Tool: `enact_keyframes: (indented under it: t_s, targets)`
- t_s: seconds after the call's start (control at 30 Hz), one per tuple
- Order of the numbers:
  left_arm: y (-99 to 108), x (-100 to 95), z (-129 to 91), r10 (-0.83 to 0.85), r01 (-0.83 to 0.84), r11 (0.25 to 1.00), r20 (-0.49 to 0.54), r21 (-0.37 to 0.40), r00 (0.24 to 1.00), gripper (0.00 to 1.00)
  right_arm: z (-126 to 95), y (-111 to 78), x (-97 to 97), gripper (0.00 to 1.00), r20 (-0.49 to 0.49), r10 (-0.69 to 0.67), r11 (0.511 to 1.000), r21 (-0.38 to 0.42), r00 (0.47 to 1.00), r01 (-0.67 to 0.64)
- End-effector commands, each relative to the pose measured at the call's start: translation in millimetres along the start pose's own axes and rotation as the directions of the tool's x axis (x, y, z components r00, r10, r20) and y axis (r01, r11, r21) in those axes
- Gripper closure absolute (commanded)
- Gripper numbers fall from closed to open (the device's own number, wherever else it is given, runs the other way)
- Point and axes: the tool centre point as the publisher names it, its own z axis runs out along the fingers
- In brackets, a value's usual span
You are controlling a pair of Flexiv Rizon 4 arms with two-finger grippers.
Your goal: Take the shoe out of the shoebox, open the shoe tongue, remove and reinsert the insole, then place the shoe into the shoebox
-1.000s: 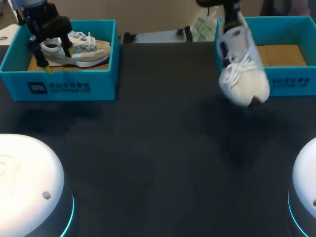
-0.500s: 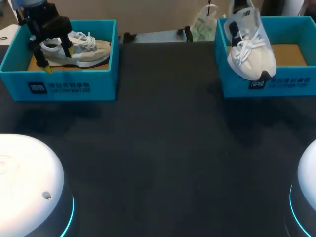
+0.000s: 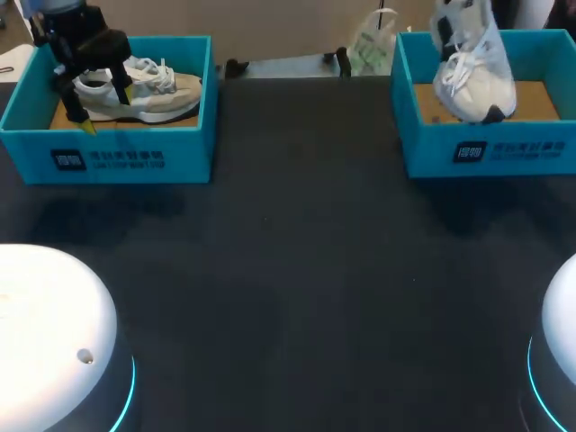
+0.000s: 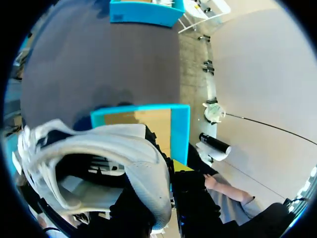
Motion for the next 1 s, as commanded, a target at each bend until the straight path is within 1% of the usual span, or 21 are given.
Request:
enact_keyframes:
  t_s: [0.03, 0.07, 0.13, 0.17, 0.23, 0.3, 0.37, 0.43, 0.47, 0.5, 0.53, 0.57, 0.6, 0.63, 0.7, 0.73, 0.8, 0.87, 0.9, 1.0]
  targets:
    - [0.4, 0.2, 0.3, 0.001, -0.001, 1.000, 0.000, -0.001, 1.000, 0.00, 26.3, -21.9, -49.2, 1.00, -0.029, -0.015, 0.999, -0.036, 0.999, 0.014]
    - [0.4, 0.2, 0.3, 0.001, -0.001, 1.000, 0.000, -0.001, 1.000, 0.00, 30.2, -28.4, -55.7, 1.00, -0.021, -0.006, 0.999, -0.047, 1.000, 0.005]
    - [0.4, 0.2, 0.3, 0.001, -0.001, 1.000, 0.000, -0.001, 1.000, 0.00, 39.8, -40.2, -66.9, 1.00, -0.031, -0.013, 0.999, -0.033, 0.999, 0.012]
    - [0.4, 0.2, 0.3, 0.001, -0.001, 1.000, 0.000, -0.001, 1.000, 0.00, 43.0, -45.4, -71.8, 1.00, -0.028, -0.012, 0.999, -0.043, 1.000, 0.011]
    - [0.4, 0.2, 0.3, 0.001, -0.001, 1.000, 0.000, -0.001, 1.000, 0.00, 49.9, -51.9, -78.7, 1.00, -0.035, -0.039, 0.998, -0.045, 0.999, 0.037]
    - [0.4, 0.2, 0.3, 0.001, -0.001, 1.000, 0.000, -0.001, 1.000, 0.00, 57.5, -59.9, -83.0, 1.00, -0.034, -0.032, 0.998, -0.063, 0.999, 0.029]
    - [0.4, 0.2, 0.3, 0.001, -0.001, 1.000, 0.000, -0.001, 1.000, 0.00, 65.1, -68.6, -84.6, 1.00, -0.047, -0.003, 0.999, -0.047, 0.999, 0.001]
    - [0.4, 0.2, 0.3, 0.001, -0.001, 1.000, 0.000, -0.001, 1.000, 0.00, 71.3, -79.3, -84.1, 1.00, -0.067, 0.074, 0.997, -0.006, 0.995, -0.075]
    - [0.4, 0.2, 0.3, 0.001, -0.001, 1.000, 0.000, -0.001, 1.000, 0.00, 72.5, -82.5, -83.3, 1.00, -0.061, 0.106, 0.994, 0.007, 0.993, -0.105]
    - [0.4, 0.2, 0.3, 0.001, -0.001, 1.000, 0.000, -0.001, 1.000, 0.00, 74.1, -90.9, -81.8, 1.00, -0.058, 0.215, 0.976, 0.033, 0.975, -0.214]
    - [0.4, 0.2, 0.3, 0.001, -0.001, 1.000, 0.000, -0.001, 1.000, 0.00, 75.6, -96.3, -80.1, 1.00, -0.063, 0.275, 0.961, 0.047, 0.959, -0.273]
    - [0.4, 0.2, 0.3, 0.001, -0.001, 1.000, 0.000, -0.001, 1.000, 0.00, 76.7, -104.0, -76.0, 1.00, -0.053, 0.375, 0.926, 0.080, 0.926, -0.370]
    - [0.4, 0.2, 0.3, 0.001, -0.001, 1.000, 0.000, -0.001, 1.000, 0.00, 77.9, -109.9, -72.4, 1.00, -0.055, 0.443, 0.894, 0.101, 0.895, -0.436]
    - [0.4, 0.2, 0.3, 0.001, -0.001, 1.000, 0.000, -0.001, 1.000, 0.00, 78.6, -115.2, -68.4, 1.00, -0.043, 0.503, 0.861, 0.109, 0.863, -0.497]
    - [0.4, 0.2, 0.3, 0.001, -0.001, 1.000, 0.000, -0.001, 1.000, 0.00, 78.4, -122.1, -61.6, 1.00, -0.015, 0.575, 0.810, 0.153, 0.818, -0.566]
    - [0.4, 0.2, 0.3, 0.001, -0.001, 1.000, 0.000, -0.001, 1.000, 0.00, 78.2, -126.1, -57.9, 1.00, 0.003, 0.617, 0.776, 0.164, 0.787, -0.609]
    - [0.4, 0.2, 0.3, 0.001, -0.001, 1.000, 0.000, -0.001, 1.000, 0.00, 78.8, -134.7, -49.5, 1.00, 0.024, 0.703, 0.682, 0.260, 0.711, -0.683]
    - [0.4, 0.2, 0.3, 0.001, -0.001, 1.000, 0.000, -0.001, 1.000, 0.00, 78.8, -147.3, -36.6, 1.00, 0.007, 0.803, 0.574, 0.256, 0.595, -0.778]
    - [0.4, 0.2, 0.3, 0.001, -0.001, 1.000, 0.000, -0.001, 1.000, 0.00, 77.4, -151.1, -30.7, 1.00, 0.003, 0.835, 0.530, 0.266, 0.550, -0.805]
    - [0.4, 0.2, 0.3, 0.001, -0.001, 1.000, 0.000, -0.001, 1.000, 0.00, 77.4, -151.1, -30.7, 1.00, 0.003, 0.835, 0.530, 0.266, 0.550, -0.805]
